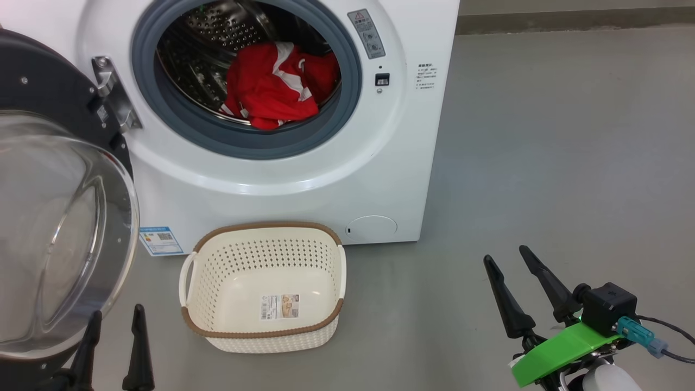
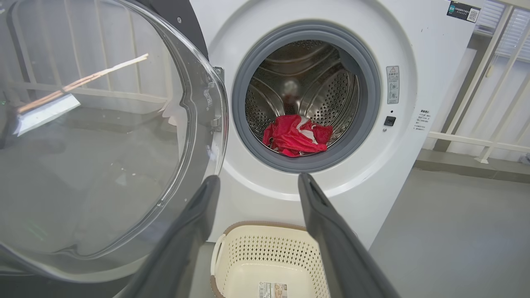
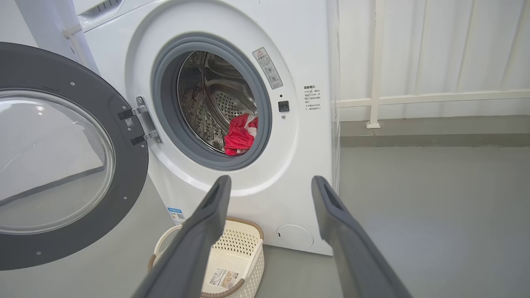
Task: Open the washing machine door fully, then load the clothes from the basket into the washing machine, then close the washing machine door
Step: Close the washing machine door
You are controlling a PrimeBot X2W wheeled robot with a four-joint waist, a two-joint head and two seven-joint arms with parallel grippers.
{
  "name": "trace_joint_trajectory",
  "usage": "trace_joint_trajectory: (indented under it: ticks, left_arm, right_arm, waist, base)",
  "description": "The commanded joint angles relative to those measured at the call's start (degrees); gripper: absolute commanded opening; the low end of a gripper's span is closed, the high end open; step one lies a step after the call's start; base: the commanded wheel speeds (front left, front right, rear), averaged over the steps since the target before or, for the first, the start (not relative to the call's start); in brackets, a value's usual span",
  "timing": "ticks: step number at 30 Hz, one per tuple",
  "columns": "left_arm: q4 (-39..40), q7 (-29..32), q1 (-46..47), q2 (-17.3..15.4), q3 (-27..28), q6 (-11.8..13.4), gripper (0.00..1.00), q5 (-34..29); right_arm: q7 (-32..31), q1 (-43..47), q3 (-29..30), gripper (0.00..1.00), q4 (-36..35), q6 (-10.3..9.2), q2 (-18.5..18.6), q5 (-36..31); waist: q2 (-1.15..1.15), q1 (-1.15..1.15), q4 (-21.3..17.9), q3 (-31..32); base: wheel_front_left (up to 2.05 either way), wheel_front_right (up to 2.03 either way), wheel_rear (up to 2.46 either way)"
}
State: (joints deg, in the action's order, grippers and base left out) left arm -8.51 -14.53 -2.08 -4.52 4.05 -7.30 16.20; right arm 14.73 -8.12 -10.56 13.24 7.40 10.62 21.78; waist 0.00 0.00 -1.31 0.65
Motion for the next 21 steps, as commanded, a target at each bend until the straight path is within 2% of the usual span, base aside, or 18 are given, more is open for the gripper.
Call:
trace_joint_trajectory:
  ticks: [1,9,21]
  left_arm:
    - [1.08,-0.47,1.37,-0.69,1.97,-0.13,1.00,-0.70]
    - [1.03,-0.47,1.24,-0.51,1.86,-0.10,1.00,-0.92]
    - [1.17,-0.47,1.28,0.00,3.35,1.81,1.00,-2.22]
  right_arm:
    - [0.27,-0.15,-1.34,1.00,-1.24,0.09,0.46,0.38]
    - [0.27,0.17,-1.11,1.00,-1.20,0.09,0.64,0.44]
    - [0.27,-0.04,-1.46,1.00,-1.13,0.09,0.46,0.58]
  waist:
    - [0.00,0.00,0.14,0.10]
    - [0.00,0.00,2.18,0.48]
    - [0.00,0.00,8.96,0.54]
  base:
    - [0.00,0.00,0.00]
    - [0.00,0.00,0.00]
    - [0.00,0.00,0.00]
